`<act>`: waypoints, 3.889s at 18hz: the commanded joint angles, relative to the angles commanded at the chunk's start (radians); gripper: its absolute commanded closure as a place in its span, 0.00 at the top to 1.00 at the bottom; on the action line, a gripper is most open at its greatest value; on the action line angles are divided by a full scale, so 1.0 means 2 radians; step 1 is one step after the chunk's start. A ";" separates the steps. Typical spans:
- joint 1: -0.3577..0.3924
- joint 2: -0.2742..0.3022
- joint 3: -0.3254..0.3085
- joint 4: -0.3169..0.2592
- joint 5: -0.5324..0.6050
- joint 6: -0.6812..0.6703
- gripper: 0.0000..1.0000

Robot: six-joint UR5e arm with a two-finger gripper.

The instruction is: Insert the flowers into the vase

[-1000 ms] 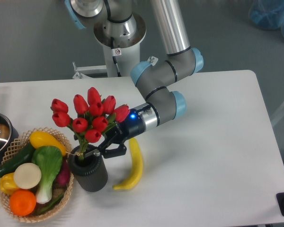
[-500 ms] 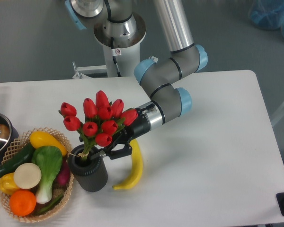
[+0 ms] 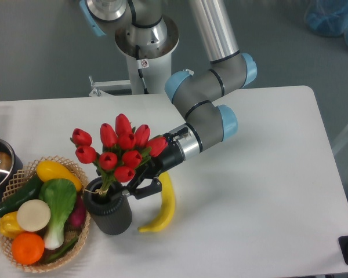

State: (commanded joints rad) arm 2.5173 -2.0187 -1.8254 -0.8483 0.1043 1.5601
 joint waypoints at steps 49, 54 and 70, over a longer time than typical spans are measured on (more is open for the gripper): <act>0.152 0.156 -0.048 0.000 0.333 -0.061 1.00; 0.217 0.157 0.004 -0.002 0.456 -0.058 1.00; 0.483 0.182 0.091 -0.184 0.610 0.250 1.00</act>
State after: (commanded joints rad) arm 3.4832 -1.6552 -1.6430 -1.2159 1.3249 2.0595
